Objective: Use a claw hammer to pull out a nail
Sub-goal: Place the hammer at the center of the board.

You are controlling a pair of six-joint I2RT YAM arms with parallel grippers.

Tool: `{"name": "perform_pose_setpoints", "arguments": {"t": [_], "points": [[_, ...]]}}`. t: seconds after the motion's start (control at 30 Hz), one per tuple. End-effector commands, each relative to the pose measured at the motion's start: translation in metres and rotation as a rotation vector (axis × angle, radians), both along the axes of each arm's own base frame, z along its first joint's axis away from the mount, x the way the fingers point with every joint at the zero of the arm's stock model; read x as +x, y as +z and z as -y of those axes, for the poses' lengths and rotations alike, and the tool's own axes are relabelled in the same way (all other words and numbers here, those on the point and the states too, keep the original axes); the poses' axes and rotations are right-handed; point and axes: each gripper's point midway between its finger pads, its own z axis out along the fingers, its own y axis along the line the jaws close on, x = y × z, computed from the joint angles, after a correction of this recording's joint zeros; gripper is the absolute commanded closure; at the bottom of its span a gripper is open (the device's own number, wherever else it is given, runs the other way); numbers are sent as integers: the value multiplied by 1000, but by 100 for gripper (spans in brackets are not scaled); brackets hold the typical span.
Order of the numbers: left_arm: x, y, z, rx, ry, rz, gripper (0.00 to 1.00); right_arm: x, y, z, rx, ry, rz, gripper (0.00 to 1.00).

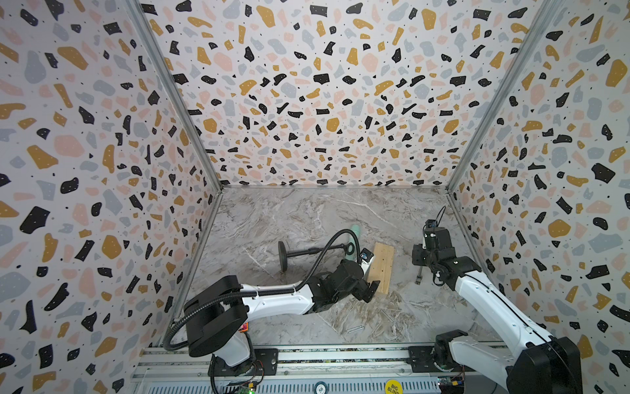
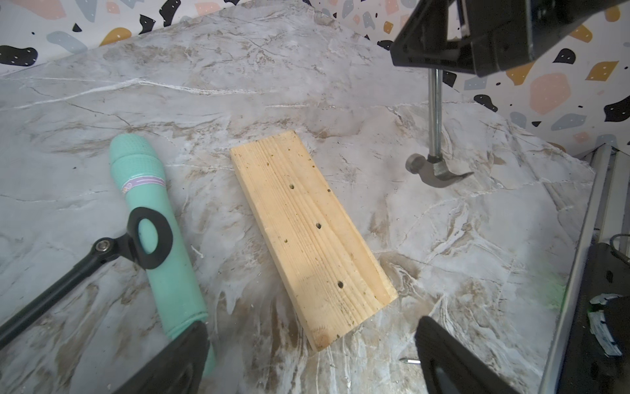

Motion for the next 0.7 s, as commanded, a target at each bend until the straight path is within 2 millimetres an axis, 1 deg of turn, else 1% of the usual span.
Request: {"name": "perform_pose_setpoints", "arguments": {"t": [0.0,0.17,0.27,0.57,0.67], "points": [[8,22,5,-61,29,43,3,-14,-7,10,-4,-61,-50,100],[9,23,5,-64,32,50,3,-17,-15,10,8,-79,-81,100],[9,24,3,-70,41,57,3,-17,-26,9,0,-79,-122,100],[12,23,-6,-77,75,75,3,-9,-50,12,-45,-97,-192,100],[13,23,-6,-80,77,78,3,-2,-58,7,-40,-81,-201,100]]}}
